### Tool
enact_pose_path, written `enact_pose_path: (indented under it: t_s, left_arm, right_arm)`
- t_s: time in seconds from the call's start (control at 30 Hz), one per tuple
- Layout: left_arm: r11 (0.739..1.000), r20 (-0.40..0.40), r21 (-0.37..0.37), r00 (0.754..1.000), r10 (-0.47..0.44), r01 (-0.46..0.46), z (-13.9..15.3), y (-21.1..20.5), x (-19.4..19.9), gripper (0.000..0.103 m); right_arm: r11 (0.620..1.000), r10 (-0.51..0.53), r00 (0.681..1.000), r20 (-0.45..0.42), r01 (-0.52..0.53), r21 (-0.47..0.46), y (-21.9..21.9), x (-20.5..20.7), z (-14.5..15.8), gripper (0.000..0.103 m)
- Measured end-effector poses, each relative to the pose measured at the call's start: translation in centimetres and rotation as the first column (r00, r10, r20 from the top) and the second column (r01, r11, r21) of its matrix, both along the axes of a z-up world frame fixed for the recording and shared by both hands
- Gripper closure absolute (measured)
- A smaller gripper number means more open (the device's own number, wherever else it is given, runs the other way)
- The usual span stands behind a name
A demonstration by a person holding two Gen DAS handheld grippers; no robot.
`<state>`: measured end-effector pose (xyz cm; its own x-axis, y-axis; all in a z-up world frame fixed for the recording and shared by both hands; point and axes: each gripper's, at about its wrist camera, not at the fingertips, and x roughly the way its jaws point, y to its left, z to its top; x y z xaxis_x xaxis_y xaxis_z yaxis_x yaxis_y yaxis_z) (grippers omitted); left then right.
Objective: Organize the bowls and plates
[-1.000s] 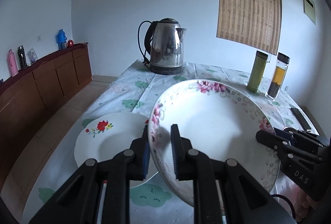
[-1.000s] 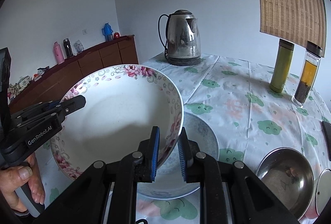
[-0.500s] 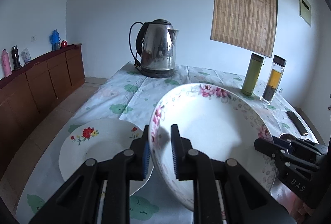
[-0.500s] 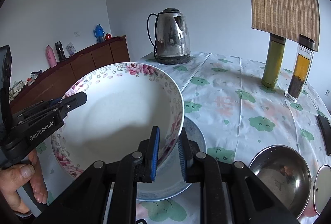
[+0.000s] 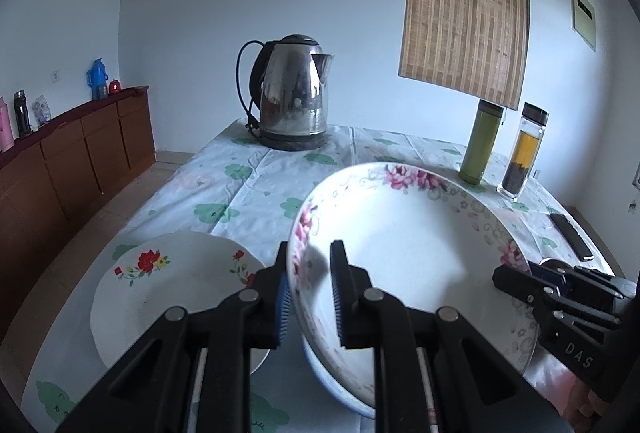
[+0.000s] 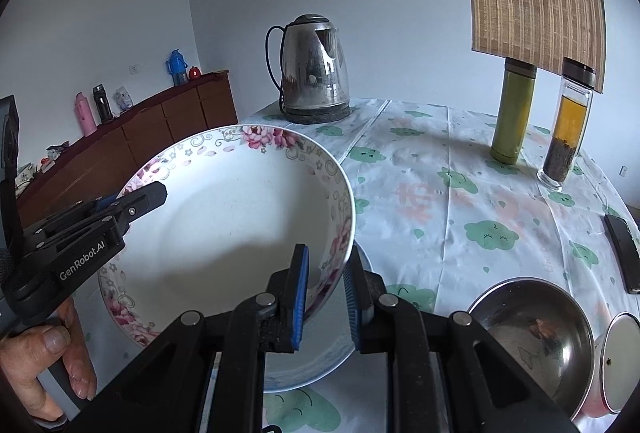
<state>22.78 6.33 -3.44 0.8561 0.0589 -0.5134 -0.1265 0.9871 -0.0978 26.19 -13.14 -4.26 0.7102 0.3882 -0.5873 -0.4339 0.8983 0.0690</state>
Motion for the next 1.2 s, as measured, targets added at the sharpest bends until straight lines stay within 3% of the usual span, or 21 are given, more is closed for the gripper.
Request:
enact_pose_path:
  t_s: [1.2]
  left_arm:
    - [1.000, -0.056, 0.005, 0.998, -0.026, 0.026, -2.3, -0.6, 1.8, 0.088]
  right_arm:
    - [0.999, -0.038, 0.999, -0.038, 0.037, -0.023, -0.3, 0.8, -1.3, 0.084]
